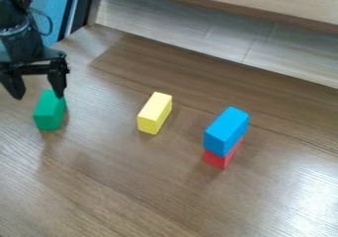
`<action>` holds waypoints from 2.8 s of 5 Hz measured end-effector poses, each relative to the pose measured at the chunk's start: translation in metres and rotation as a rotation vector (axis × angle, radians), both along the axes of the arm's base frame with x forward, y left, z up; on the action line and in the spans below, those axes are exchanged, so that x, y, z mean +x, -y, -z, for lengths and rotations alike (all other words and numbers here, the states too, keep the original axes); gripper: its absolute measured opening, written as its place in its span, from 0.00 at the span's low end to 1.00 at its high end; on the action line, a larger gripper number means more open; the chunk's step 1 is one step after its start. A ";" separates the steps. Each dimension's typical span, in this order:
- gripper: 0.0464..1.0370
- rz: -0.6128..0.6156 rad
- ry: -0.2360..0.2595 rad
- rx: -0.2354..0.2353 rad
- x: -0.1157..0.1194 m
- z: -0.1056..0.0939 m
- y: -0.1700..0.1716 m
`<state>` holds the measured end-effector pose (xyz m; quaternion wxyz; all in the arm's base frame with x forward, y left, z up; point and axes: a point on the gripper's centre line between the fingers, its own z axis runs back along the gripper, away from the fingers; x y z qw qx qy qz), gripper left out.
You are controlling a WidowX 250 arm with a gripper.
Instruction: Pick up the green rectangle block and put it on top of the yellow rectangle block
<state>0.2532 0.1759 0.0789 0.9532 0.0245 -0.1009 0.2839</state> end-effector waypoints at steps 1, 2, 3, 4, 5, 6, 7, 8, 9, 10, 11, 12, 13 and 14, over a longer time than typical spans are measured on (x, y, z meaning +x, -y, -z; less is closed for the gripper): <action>0.96 -0.021 -0.024 0.002 -0.001 0.012 -0.004; 0.96 -0.040 -0.051 -0.011 0.001 0.026 -0.003; 0.96 -0.053 -0.043 -0.005 0.006 0.029 -0.003; 0.91 -0.060 -0.050 -0.012 0.008 0.036 -0.004; 0.62 -0.098 -0.015 -0.007 0.011 0.038 -0.006; 0.53 -0.111 -0.009 -0.004 0.011 0.037 -0.006; 0.53 -0.123 -0.004 -0.019 0.011 0.038 -0.005; 0.53 -0.087 0.007 -0.051 0.015 0.032 0.008; 0.53 0.062 0.083 -0.070 0.046 0.004 0.042; 0.53 0.150 0.144 -0.081 0.068 -0.019 0.068; 0.53 0.252 0.179 -0.077 0.084 -0.031 0.091; 0.53 0.335 0.176 -0.087 0.092 -0.030 0.114; 0.53 0.387 0.154 -0.092 0.095 -0.024 0.129; 0.53 0.407 0.144 -0.093 0.093 -0.020 0.135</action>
